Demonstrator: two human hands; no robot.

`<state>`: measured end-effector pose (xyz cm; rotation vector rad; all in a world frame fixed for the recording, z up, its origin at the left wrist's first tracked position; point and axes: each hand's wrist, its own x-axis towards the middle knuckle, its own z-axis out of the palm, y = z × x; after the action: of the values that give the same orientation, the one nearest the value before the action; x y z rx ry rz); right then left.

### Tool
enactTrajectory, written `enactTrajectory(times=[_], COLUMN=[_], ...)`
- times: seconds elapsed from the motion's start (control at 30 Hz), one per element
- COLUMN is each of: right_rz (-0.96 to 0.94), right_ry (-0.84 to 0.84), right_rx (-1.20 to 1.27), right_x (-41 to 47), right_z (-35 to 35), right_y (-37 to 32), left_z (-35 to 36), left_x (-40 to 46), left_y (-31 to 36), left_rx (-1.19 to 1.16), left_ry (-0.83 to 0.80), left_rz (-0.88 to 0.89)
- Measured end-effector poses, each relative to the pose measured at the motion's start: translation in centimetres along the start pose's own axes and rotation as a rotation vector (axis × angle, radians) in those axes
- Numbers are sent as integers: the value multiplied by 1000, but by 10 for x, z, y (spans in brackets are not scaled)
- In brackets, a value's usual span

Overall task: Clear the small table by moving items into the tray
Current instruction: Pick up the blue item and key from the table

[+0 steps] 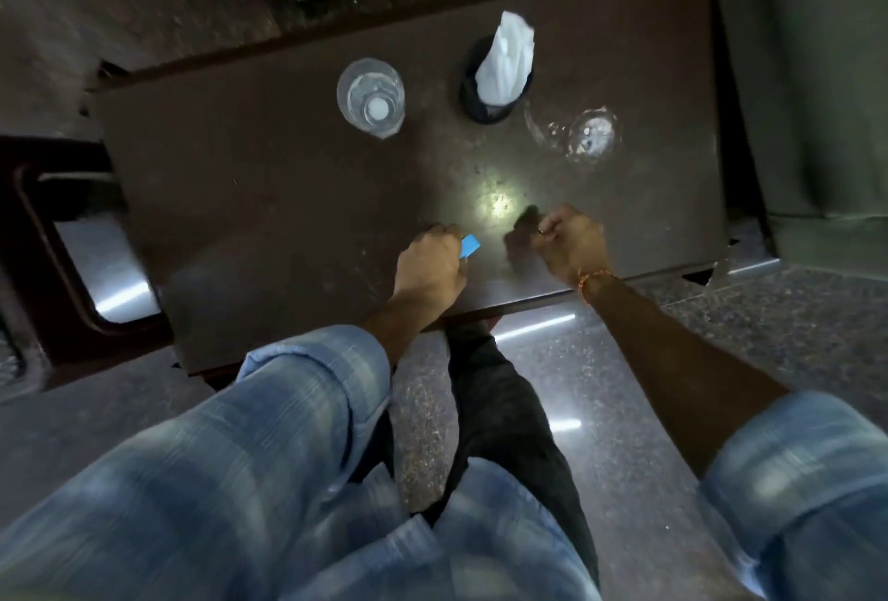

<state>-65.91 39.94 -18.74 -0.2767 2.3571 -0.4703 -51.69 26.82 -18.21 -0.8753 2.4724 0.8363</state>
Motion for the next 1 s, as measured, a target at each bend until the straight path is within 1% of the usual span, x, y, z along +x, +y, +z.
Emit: enactTrajectory(times=[0.07, 0.17, 0.23, 0.3, 0.33, 0.4, 0.5, 0.63, 0.7, 0.8, 0.9, 1.0], right_rz=[30, 23, 34, 45, 32, -25, -127, -260, -305, -361, -407, -425], right_ry=[60, 157, 188, 223, 235, 251, 212, 152, 129, 25, -26, -106], right_rx=[11, 157, 214, 329, 387, 429, 394, 325, 276, 229, 191, 224], right_x=[-20, -56, -82, -105, -115, -133, -157, -186, -197, -209, -222, -248], right_z=[-15, -26, -30, -35, -36, -36, -35, -25, -16, 5, 38, 82], right_y=[-10, -39, -68, -99, -115, -146, -185, -219, -232, -250, -265, -278], left_z=[-24, -63, -87, -113, -125, -147, -172, -194, -200, -200, -190, -184], left_x=[-15, -41, -59, -78, -88, -105, -124, -150, -167, -199, -230, -258], left_y=[-7, -24, -35, -44, -49, -60, -79, -114, -131, -159, -195, -234], left_rx=[16, 39, 40, 40, 36, 18, 5, -21, -52, -96, -101, -73], left_ry=[21, 59, 95, 145, 167, 204, 263, 326, 363, 412, 394, 353], left_rz=[35, 51, 71, 110, 127, 155, 168, 159, 131, 49, -31, -75])
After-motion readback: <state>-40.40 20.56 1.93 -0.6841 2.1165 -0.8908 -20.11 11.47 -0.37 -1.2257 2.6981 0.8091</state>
